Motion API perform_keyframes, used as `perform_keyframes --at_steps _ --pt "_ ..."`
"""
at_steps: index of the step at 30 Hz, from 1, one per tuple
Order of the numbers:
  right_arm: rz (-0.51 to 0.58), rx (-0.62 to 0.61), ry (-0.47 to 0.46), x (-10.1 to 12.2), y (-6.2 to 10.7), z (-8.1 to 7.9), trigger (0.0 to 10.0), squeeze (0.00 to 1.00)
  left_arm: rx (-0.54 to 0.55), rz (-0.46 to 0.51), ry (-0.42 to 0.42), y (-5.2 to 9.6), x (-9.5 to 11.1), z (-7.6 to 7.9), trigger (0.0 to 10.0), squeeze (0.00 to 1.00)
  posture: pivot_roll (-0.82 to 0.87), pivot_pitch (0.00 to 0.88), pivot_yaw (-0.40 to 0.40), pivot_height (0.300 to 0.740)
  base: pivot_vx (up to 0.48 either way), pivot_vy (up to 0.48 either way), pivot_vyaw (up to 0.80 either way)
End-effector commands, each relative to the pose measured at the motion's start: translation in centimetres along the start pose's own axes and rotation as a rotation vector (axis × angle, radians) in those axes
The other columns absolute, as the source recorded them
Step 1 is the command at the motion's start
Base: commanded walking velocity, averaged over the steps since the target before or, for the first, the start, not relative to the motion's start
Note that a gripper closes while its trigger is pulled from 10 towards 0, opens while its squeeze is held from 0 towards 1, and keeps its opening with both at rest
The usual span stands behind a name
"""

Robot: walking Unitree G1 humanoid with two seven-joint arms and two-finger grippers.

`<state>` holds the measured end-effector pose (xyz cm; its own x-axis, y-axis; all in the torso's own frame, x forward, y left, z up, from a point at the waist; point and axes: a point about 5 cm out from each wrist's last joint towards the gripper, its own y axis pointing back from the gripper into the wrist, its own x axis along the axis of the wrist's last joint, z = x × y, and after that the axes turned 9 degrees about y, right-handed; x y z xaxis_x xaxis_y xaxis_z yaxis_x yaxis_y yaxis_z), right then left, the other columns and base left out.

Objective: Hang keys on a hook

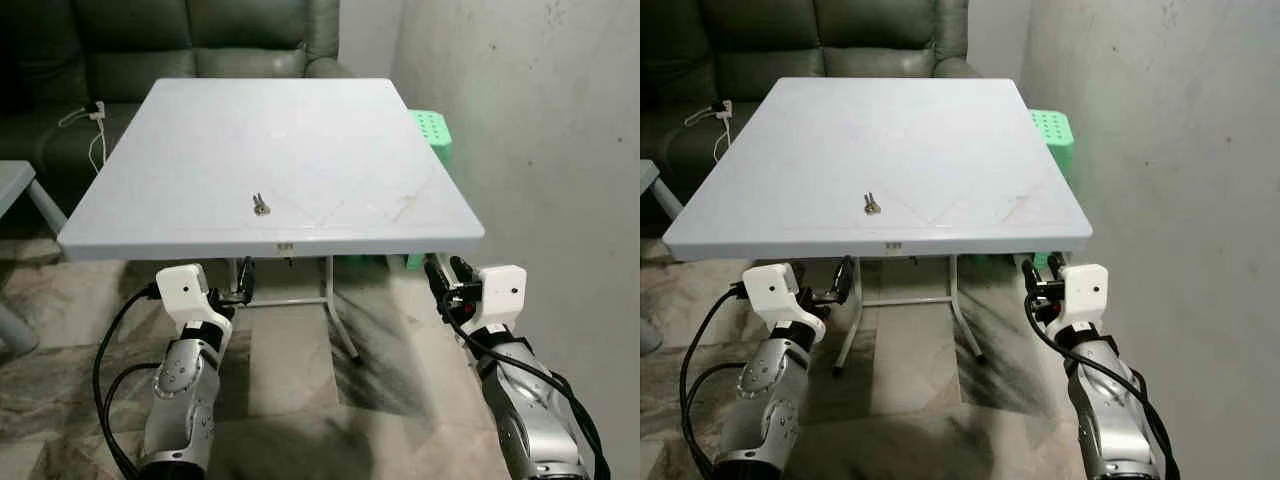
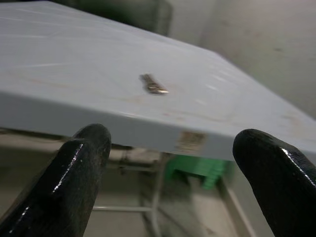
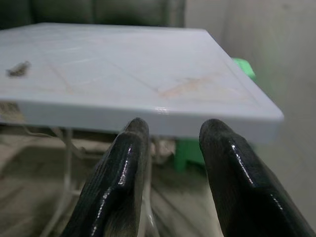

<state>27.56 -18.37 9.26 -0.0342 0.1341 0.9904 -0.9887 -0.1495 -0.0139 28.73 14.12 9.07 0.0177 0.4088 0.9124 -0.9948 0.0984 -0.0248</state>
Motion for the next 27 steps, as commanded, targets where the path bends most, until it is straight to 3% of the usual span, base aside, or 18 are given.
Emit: perform_keyframes --at_steps 1,21,27 --pt "0.029 0.009 -0.008 0.68 -0.35 -0.26 10.0 0.00 0.013 0.014 -0.016 -0.10 0.58 -0.47 10.0 0.00 -0.02 0.037 -0.061 0.740 0.000 0.428 0.00" --pt "0.029 0.015 -0.007 0.72 -0.48 -0.36 10.0 0.00 0.016 0.016 -0.013 -0.18 0.61 -0.45 10.0 0.00 -0.01 0.034 -0.064 0.740 0.000 0.430 0.00" --pt "0.027 0.016 -0.007 0.69 -0.51 -0.30 10.0 0.00 0.020 0.017 -0.022 -0.10 0.55 -0.48 10.0 0.00 -0.01 0.033 -0.065 0.740 0.000 0.000 0.00"
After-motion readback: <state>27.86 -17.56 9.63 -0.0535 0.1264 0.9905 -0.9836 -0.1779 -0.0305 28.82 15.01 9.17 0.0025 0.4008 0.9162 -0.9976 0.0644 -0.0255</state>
